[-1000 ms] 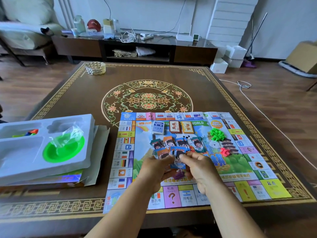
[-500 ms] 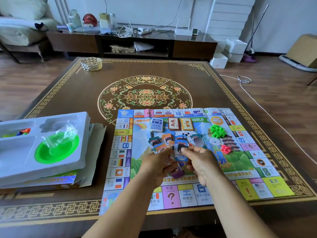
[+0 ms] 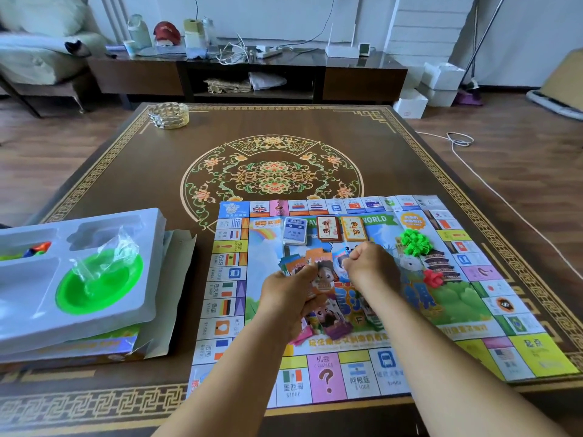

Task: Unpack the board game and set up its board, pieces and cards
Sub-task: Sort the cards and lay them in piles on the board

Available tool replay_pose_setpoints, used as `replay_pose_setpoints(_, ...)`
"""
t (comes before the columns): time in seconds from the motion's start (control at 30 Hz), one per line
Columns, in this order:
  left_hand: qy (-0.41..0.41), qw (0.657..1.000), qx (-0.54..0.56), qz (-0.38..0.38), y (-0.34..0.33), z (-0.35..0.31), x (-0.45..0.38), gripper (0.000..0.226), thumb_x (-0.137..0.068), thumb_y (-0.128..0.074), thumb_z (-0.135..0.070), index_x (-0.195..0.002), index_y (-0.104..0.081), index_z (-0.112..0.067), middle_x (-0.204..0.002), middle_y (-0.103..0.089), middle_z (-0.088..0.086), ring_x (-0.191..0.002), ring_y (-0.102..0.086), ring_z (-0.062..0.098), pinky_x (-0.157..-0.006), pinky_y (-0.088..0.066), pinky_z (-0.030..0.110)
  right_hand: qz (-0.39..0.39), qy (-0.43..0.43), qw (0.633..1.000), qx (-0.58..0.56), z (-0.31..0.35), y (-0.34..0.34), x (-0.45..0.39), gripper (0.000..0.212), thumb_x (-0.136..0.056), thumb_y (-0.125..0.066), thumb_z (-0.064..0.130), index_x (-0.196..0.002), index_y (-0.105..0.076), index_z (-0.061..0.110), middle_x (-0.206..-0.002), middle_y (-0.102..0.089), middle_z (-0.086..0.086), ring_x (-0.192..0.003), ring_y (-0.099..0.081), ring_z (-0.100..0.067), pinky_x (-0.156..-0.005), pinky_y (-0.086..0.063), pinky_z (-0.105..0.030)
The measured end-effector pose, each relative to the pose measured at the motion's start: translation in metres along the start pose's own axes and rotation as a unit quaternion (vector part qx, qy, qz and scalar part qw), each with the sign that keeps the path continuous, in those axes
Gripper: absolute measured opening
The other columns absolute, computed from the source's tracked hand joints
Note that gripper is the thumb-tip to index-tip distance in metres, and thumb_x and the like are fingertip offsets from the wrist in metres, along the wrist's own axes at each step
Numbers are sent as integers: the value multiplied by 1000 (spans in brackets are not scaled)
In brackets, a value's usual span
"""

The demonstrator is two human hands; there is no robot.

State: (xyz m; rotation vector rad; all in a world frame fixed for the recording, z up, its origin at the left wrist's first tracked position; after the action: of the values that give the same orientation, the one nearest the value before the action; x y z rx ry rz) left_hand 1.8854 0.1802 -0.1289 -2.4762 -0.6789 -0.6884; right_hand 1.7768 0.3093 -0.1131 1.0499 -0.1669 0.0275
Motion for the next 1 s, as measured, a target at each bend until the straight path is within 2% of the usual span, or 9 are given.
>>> replay_pose_setpoints(0.13, -2, 1000, -14, -13, 2, 0, 0, 17, -87, -67, -19, -92, -64, -3, -79, -69, 11, -62, -66, 18, -52, -56, 22, -51, 38, 996, 58, 2, 5, 2, 28, -86, -64, 34, -105, -61, 14, -108, -60, -9, -106, -52, -30, -80, -46, -36)
replay_pose_setpoints(0.2, -1, 1000, -15, -16, 2, -1, 2, 16, -87, -67, -19, -91, -64, -4, -79, -69, 11, -63, -66, 18, -54, -56, 23, -56, 40, 997, 25, 3, 11, 6, 26, -85, -65, 35, -101, -60, 15, -107, -59, -8, -104, -52, -28, -78, -44, -34)
replay_pose_setpoints(0.33, -4, 1000, -16, -21, 3, -2, 4, 16, -86, -68, -20, -85, -62, -5, -79, -68, 12, -62, -66, 19, -52, -56, 23, 77, 17, 970, -230, 6, 8, 30, 36, -89, -57, 45, -88, -66, 10, -75, -61, -1, -73, -55, -19, -66, -40, -31)
replay_pose_setpoints(0.4, -6, 1000, -12, -24, 4, -2, 6, 17, -86, -68, -19, -87, -61, -4, -79, -68, 13, -62, -65, 19, -50, -55, 23, 144, 12, 944, -296, 8, 2, 49, 29, -87, -62, 40, -87, -68, 12, -77, -65, 0, -75, -58, -16, -70, -40, -29)
replay_pose_setpoints(0.47, -8, 1000, -10, -22, 4, -1, 8, 20, -86, -68, -19, -93, -62, -2, -82, -68, 14, -64, -65, 21, -52, -54, 25, 154, 36, 938, -309, 10, 0, 59, 16, -86, -67, 27, -81, -69, 13, -79, -69, -1, -78, -61, -16, -68, -43, -25)
replay_pose_setpoints(0.57, -4, 1000, -21, -8, 3, 0, 12, 13, -91, -61, -15, -85, -61, -2, -81, -64, 15, -67, -62, 23, -55, -54, 27, 115, 35, 952, -281, 9, -3, 53, 13, -84, -68, 23, -75, -68, 13, -75, -68, -2, -72, -59, -16, -64, -43, -25)
replay_pose_setpoints(0.7, -4, 999, -33, -12, 10, -5, 12, 19, -92, -41, 8, -80, -53, -1, -77, -57, 14, -66, -60, 23, -54, -54, 25, 63, 38, 980, -183, 17, -7, 30, 18, -82, -68, 25, -68, -61, 16, -70, -62, -1, -69, -56, -20, -63, -41, -28)
replay_pose_setpoints(0.8, -9, 999, -40, -23, 18, -7, 9, 19, -90, -42, 10, -83, -55, -2, -80, -60, 13, -72, -62, 24, -64, -55, 27, 54, 58, 991, -108, 30, -12, 19, 23, -85, -66, 25, -66, -54, 19, -75, -61, -1, -71, -56, -19, -60, -37, -24)
replay_pose_setpoints(1.0, -9, 999, -39, -20, 25, -8, 3, 9, -90, -48, 7, -96, -55, 6, -79, -58, 15, -66, -64, 22, -58, -57, 24, 24, 66, 997, 25, 40, -23, 11, 10, -90, -58, 26, -89, -59, 16, -85, -64, -1, -74, -56, -21, -62, -39, -27)
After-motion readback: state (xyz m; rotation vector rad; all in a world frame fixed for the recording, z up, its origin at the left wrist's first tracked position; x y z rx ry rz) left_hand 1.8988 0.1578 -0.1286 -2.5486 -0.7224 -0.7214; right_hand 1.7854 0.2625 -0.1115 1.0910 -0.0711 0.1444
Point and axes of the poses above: each hand's wrist, its own x-axis away from the middle knuckle, its own y-axis out of the back of the hand, z = x × y, the point moved 7 cm from there along -x, towards the middle knuckle
